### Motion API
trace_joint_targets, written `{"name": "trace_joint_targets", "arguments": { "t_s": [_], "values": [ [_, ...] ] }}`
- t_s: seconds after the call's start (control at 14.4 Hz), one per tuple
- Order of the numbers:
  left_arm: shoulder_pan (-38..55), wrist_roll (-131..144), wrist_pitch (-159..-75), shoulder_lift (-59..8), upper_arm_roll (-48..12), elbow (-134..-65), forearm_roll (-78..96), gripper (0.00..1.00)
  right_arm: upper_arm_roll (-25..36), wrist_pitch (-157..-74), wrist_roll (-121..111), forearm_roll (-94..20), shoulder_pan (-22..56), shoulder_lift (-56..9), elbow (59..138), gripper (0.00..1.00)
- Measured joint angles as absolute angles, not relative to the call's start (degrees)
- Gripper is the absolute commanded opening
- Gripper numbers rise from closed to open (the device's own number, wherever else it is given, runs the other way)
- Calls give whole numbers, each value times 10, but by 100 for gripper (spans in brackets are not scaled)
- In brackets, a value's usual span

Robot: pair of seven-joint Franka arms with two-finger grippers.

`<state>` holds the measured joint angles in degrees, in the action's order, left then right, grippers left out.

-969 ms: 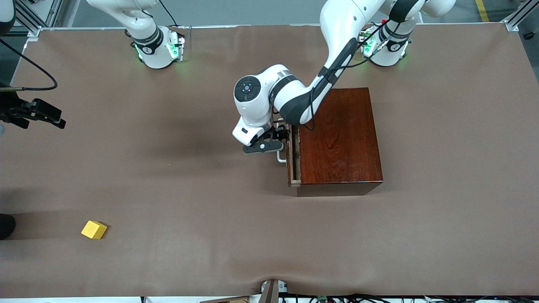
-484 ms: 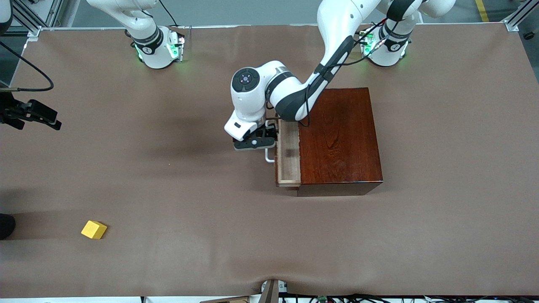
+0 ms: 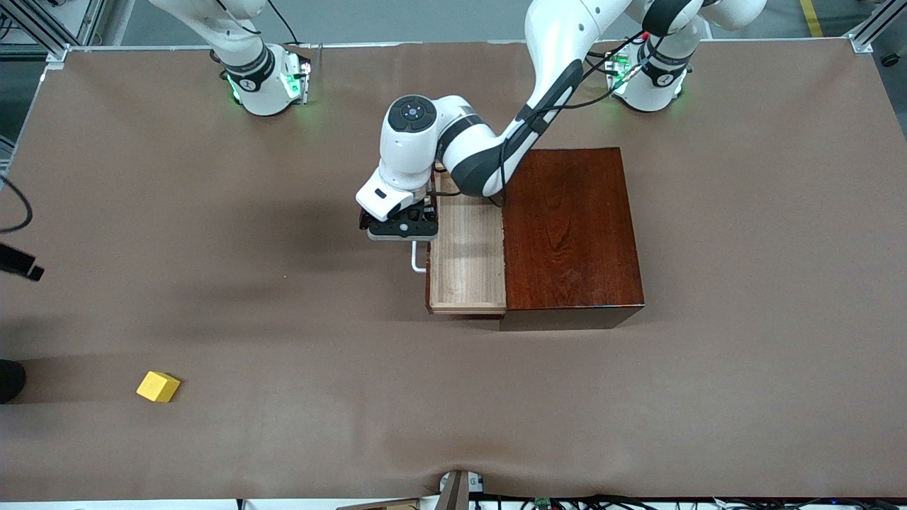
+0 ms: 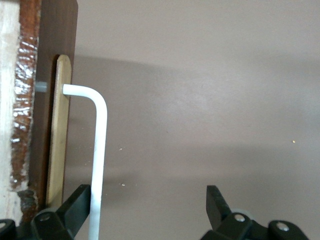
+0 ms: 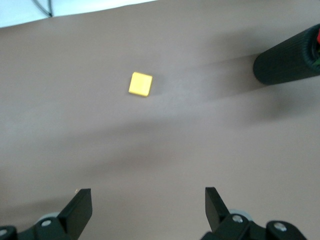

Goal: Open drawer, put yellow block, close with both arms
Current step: 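Pull the drawer open with the left gripper while the right gripper reaches out, then grasp the yellow cube with the right gripper while the left gripper withdraws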

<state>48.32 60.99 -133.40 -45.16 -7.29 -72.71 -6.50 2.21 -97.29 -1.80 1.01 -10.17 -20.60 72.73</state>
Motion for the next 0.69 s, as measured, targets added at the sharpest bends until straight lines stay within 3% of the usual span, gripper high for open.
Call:
{"name": "trace_joint_targets", "arguments": {
  "t_s": [0.21,0.42,0.69],
  "values": [
    [483,613,-1360,-447,-73,-716,-60,100,20,-1005,4,10,-103,-295,660,100],
    [480,620,-1360,-412,-71,-704,-57,100,15,-1054,70,9,-101,-348,643,100],
    [434,630,-1280,-343,-58,-702,-57,100,11,-1095,135,2,-98,-407,640,100]
  ]
}}
